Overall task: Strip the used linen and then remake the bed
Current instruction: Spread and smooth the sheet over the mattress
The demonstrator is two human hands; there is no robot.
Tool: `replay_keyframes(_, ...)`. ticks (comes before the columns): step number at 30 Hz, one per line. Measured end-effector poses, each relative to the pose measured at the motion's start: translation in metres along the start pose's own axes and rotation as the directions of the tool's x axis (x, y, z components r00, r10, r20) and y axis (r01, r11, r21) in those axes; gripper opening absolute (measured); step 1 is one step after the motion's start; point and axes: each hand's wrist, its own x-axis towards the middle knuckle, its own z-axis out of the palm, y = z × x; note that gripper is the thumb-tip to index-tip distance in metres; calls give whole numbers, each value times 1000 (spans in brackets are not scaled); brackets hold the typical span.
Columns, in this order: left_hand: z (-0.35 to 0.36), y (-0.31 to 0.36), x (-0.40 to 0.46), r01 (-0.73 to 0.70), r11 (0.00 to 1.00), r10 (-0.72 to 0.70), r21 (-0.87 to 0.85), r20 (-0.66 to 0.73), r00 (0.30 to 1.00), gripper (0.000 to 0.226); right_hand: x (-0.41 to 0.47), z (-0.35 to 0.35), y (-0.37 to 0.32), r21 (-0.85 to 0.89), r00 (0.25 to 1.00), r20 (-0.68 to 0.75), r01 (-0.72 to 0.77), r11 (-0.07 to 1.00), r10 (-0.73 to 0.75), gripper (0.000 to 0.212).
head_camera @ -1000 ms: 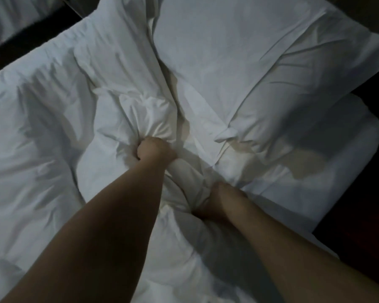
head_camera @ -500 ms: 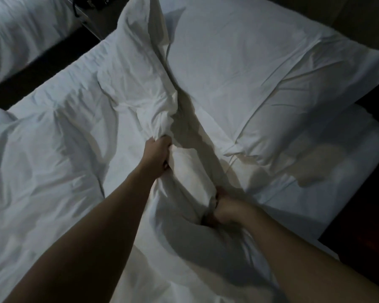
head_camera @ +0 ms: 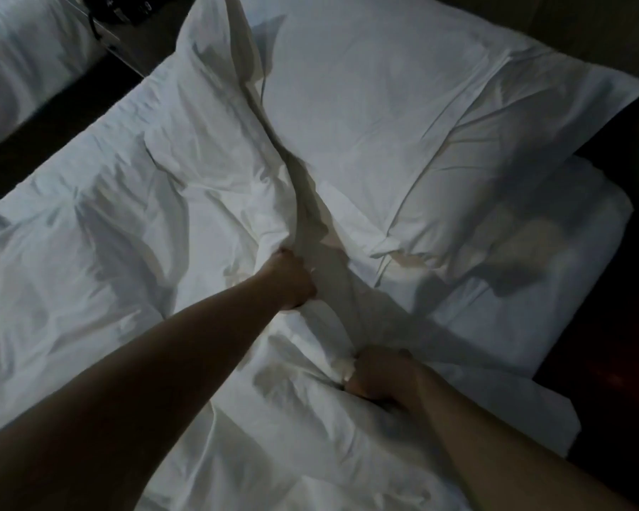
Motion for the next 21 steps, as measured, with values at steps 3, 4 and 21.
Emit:
replay_keyframes(3,0,14,3,98,994,-88,-47,182,979,29,-3,-5,-2,-5,998,38,44,999,-44,56)
replay_keyframes(4,0,17,2,95,995,-86,-41,181,980,29,-1,-3,-1,-10,997,48,55,998,-54,57)
replay_keyframes(21,30,24,-31,101,851,-15,-516,169,986,33,-29,25,-18,-249,771,-626,-59,967,-114,16)
